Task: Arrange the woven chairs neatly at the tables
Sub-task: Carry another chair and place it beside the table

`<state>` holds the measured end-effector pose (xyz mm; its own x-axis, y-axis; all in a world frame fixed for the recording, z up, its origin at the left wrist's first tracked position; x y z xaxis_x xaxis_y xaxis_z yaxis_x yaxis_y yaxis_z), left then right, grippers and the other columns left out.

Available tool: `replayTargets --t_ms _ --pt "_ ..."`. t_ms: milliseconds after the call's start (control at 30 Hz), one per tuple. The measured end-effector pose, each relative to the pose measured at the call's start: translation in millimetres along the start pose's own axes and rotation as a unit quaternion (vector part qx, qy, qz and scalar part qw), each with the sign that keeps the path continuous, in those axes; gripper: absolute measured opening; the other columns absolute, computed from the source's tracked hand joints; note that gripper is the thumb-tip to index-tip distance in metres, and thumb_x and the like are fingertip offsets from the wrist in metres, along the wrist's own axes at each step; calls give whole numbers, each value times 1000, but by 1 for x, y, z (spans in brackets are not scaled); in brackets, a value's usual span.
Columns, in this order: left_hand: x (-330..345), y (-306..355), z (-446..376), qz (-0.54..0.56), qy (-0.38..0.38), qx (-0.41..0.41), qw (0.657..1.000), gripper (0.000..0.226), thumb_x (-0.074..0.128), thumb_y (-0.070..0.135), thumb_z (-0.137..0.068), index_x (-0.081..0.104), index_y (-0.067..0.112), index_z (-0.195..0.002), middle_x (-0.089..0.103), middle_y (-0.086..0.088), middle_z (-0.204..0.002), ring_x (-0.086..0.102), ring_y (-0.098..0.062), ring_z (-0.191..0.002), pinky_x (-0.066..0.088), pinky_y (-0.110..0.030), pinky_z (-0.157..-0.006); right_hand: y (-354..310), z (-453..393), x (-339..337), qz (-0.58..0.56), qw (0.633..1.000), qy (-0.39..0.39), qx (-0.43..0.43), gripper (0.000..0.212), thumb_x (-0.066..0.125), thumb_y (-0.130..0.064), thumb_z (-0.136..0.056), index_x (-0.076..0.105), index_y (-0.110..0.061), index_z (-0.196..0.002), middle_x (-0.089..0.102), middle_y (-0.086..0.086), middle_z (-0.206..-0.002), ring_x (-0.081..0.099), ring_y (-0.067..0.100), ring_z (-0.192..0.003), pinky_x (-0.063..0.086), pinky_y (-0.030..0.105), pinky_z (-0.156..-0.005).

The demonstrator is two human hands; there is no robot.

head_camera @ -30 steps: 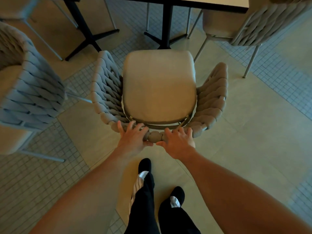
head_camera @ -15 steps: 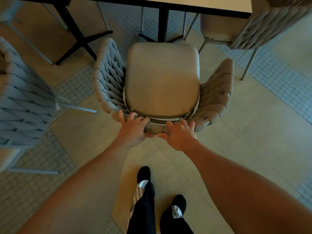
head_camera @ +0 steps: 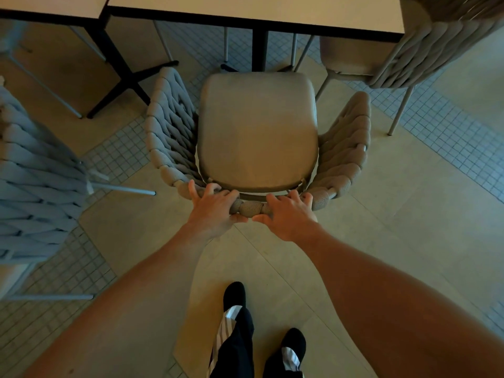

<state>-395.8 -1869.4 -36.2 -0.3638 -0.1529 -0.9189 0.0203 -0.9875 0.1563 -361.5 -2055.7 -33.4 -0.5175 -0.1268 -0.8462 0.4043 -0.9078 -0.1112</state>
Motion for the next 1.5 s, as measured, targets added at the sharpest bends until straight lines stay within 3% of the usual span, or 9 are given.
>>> replayTargets --t_ms 633,967,1067,1233,1333,1500 --pt "-11 -24 -21 10 -14 19 1000 44 55 72 -83 50 37 -109 62 16 -117 32 -22 -137 -6 -69 -112 -13 -20 -13 -20 1000 -12 8 65 30 -77 -95 49 -23 -127 65 6 -123 45 32 -130 29 58 -108" --pt "-9 -23 -24 17 -29 -1 999 44 58 70 -83 49 38 -113 61 15 -117 33 -23 -135 -8 -68 -112 -12 -22 -14 -30 999 -19 8 64 33 -76 -96 49 -22 -125 64 6 -125 44 32 -131 27 59 -109" --pt "-12 -19 -23 4 -44 -24 999 50 56 69 -85 49 37 -122 58 11 -127 31 -23 -138 -8 -66 -114 -11 -22 -17 -39 998 -43 2 64 35 -75 -96 48 -22 -129 61 6 -132 42 32 -134 26 60 -110" --pt "-25 -8 -11 36 -48 -52 997 60 48 67 -91 46 31 -139 48 6 -146 21 -23 -146 8 -56 -119 -4 -15 -32 -47 995 -81 -24 73 43 -74 -94 41 -21 -144 53 8 -146 39 33 -140 27 58 -114" --pt "-36 -8 2 101 -11 -101 990 68 45 69 -91 43 28 -146 42 0 -153 24 -24 -146 18 -50 -119 -4 -6 -46 -35 995 -79 -44 76 45 -75 -93 39 -22 -147 50 8 -150 39 32 -142 29 58 -115" --pt "-56 -13 39 164 -4 -162 973 76 33 80 -85 41 33 -144 41 4 -153 37 -27 -141 30 -57 -112 -16 6 -69 -31 993 -85 -78 85 46 -76 -92 29 -23 -156 40 8 -158 32 32 -147 25 63 -117"
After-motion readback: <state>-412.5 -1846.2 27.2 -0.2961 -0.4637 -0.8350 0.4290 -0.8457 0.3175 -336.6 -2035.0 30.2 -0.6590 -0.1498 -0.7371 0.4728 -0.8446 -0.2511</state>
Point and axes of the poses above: each hand's wrist, its own z-axis away from the middle knuckle, its own x-axis out of the palm, y = z × x, the point moved 2 cm from there along -z, towards the middle knuckle
